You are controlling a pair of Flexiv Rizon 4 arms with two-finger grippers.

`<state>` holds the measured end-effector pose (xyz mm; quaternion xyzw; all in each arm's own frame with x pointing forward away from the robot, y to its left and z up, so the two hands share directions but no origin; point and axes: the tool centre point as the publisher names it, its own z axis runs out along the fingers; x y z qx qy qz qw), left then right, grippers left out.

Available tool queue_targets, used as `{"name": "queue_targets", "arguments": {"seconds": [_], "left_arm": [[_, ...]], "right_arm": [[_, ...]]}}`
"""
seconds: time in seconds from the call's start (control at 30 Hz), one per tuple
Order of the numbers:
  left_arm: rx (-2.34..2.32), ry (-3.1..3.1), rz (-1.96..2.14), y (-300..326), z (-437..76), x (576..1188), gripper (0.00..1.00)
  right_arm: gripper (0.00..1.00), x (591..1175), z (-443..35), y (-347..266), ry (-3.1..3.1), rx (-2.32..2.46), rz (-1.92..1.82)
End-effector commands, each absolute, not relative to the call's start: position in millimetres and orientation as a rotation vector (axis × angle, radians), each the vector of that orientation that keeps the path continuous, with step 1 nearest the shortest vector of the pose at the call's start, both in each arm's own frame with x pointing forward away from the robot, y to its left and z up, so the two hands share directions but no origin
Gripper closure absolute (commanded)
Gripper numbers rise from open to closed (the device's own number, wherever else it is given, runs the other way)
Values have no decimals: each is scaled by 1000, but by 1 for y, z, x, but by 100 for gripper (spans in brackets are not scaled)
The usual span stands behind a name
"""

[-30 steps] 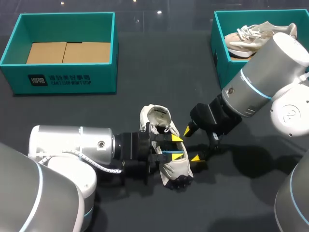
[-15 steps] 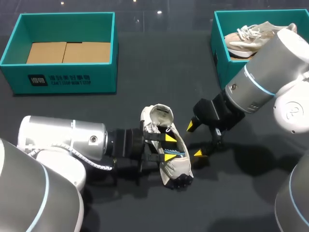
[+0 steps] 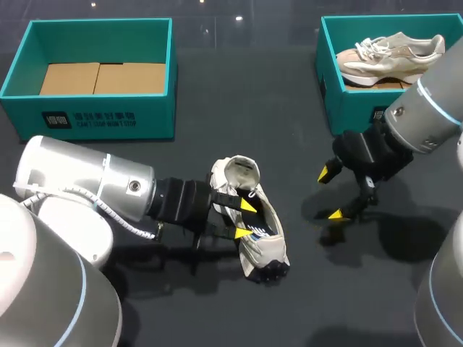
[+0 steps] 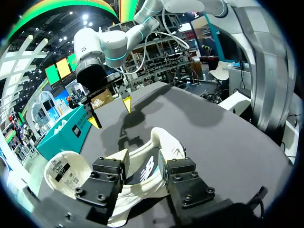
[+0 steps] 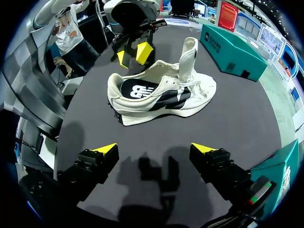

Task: Take the shoe out of the shoebox, open the shoe tongue, remove and reinsert the insole, then place the shoe into the shoebox

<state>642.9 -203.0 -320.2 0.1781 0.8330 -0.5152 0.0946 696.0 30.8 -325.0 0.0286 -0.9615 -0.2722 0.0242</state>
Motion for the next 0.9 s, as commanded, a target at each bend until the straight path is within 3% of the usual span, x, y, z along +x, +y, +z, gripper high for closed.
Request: {"name": "queue_targets", "arguments": {"seconds": [0.03,0.57,0.9], "left_arm": [[626,2577,-1482,-187,-311,641,61],[897,2721,-1338,-120,-288,639,63],[1046,2760,-1300,-98,-280,641,66]], "right_arm": [[0,688,-315,18,-2981,87,-860],[0,688,-315,18,-2981,87,-860],[0,680,-298,-44,-3060,-141,-813]]}}
